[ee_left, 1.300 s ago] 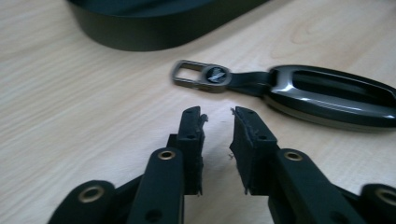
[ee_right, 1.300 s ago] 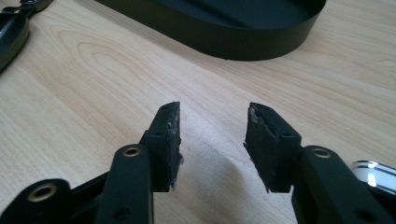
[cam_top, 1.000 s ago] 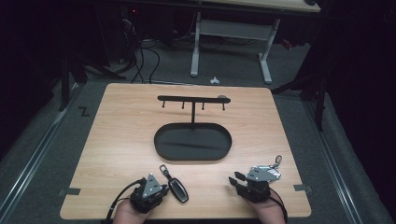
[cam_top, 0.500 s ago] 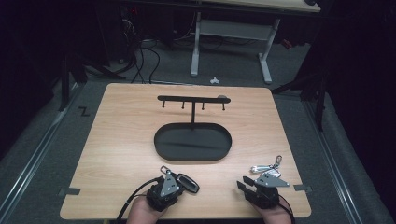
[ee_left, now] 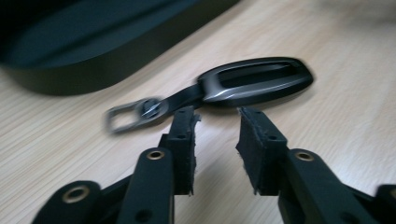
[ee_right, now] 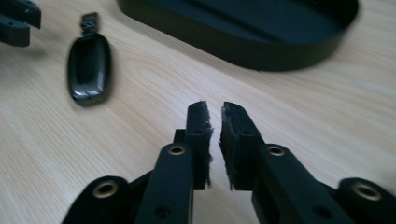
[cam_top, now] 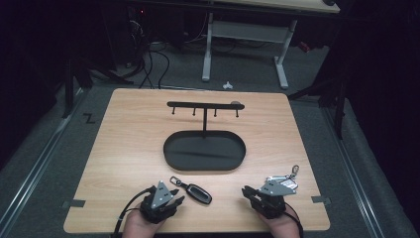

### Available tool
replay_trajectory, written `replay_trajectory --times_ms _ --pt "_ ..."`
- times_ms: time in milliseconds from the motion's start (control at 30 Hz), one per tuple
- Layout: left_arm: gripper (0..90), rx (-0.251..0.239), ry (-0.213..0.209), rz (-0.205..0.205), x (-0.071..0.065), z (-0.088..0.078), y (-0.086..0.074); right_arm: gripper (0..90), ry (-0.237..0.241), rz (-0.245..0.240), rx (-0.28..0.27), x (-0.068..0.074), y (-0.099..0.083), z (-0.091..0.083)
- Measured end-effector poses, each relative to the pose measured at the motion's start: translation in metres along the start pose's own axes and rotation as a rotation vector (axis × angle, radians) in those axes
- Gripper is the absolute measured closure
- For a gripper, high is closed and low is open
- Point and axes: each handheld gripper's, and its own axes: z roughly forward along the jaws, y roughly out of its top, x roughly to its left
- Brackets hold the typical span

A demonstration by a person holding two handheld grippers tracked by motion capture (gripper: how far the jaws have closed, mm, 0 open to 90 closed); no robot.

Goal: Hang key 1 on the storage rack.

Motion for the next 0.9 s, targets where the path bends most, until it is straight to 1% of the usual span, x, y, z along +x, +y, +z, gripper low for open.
replay_trajectory --times_ms 67,167,267,300,333,400,467,500,533,600,633,733,767,800,833,867,900 --pt "60.5 -0.011 0.038 -0.027 0.009 -0.011 -0.007 85.9 0.02 -0.021 -0.002 0.006 0.007 0.008" --pt "53.3 -0.032 0.108 -0.072 0.023 -0.027 -0.018 89.5 0.058 -0.047 -0.002 0.013 0.016 0.02" --pt "46.7 -0.055 0.169 -0.111 0.038 -0.04 -0.027 89.8 0.093 -0.068 0.01 0.02 0.023 0.031" --pt "44.6 -0.071 0.189 -0.13 0.044 -0.045 -0.031 89.7 0.102 -0.082 0.021 0.023 0.025 0.036" --pt "43.0 -0.073 0.195 -0.145 0.048 -0.047 -0.033 89.7 0.105 -0.109 0.033 0.027 0.029 0.041" --pt "41.6 -0.084 0.206 -0.182 0.057 -0.05 -0.037 89.7 0.116 -0.135 0.04 0.031 0.034 0.046" --pt "41.0 -0.086 0.212 -0.205 0.063 -0.051 -0.04 89.7 0.126 -0.158 0.041 0.038 0.039 0.05" --pt "40.6 -0.086 0.213 -0.212 0.064 -0.051 -0.041 89.7 0.133 -0.162 0.038 0.042 0.041 0.052" --pt "40.5 -0.083 0.214 -0.212 0.065 -0.05 -0.042 89.7 0.144 -0.159 0.03 0.045 0.042 0.054" --pt "40.4 -0.074 0.213 -0.204 0.065 -0.049 -0.042 89.7 0.143 -0.185 0.019 0.053 0.042 0.057" --pt "40.4 -0.071 0.214 -0.198 0.065 -0.048 -0.042 89.7 0.153 -0.195 0.019 0.056 0.041 0.058" --pt "40.2 -0.066 0.219 -0.185 0.063 -0.047 -0.041 89.7 0.187 -0.202 0.025 0.063 0.04 0.06" --pt "40.2 -0.066 0.219 -0.185 0.063 -0.047 -0.041 89.7 0.187 -0.202 0.025 0.063 0.04 0.06" --pt "40.2 -0.06 0.22 -0.182 0.062 -0.048 -0.042 89.7 0.204 -0.212 0.032 0.069 0.04 0.062" --pt "40.2 -0.06 0.22 -0.182 0.062 -0.048 -0.042 89.7 0.204 -0.212 0.032 0.069 0.04 0.062" --pt "40.2 -0.051 0.226 -0.175 0.061 -0.049 -0.043 89.7 0.203 -0.229 0.042 0.072 0.039 0.064" --pt "40.2 -0.051 0.23 -0.175 0.06 -0.049 -0.044 89.7 0.202 -0.23 0.044 0.073 0.039 0.066"
